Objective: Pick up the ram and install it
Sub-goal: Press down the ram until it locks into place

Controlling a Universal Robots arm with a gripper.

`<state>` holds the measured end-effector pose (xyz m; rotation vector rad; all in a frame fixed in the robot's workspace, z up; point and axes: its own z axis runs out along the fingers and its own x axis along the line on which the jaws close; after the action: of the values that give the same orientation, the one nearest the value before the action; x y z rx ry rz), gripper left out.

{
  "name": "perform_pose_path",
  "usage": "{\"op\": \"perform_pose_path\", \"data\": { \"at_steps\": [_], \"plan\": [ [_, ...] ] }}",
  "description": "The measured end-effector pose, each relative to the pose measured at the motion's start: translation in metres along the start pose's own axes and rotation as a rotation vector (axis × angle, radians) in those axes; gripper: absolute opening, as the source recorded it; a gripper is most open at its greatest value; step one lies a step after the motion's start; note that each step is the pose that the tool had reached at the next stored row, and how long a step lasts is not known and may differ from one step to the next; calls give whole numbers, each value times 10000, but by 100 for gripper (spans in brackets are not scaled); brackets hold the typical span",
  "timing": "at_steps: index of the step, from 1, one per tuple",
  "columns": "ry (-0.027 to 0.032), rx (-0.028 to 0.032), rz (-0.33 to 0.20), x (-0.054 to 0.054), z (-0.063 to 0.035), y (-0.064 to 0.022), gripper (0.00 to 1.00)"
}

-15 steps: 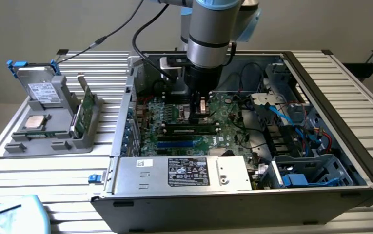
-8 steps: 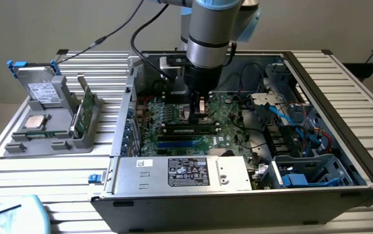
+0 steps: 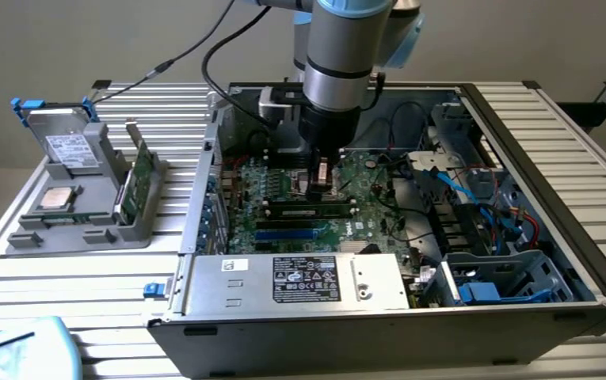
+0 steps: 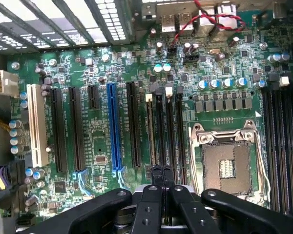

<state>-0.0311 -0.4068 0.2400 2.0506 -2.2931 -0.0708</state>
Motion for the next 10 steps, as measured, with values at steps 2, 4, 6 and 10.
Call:
{"op": "perform_pose_path", "data": {
  "at_steps": [2,4,6,10],
  "plan": [
    [-28,-7,361,0,1,0,11],
    [-55,-13,713,0,3,0,11],
    [-83,-19,1068,0,5,0,11],
    [-139,-31,1782,0,11,-1,11]
  ]
}}
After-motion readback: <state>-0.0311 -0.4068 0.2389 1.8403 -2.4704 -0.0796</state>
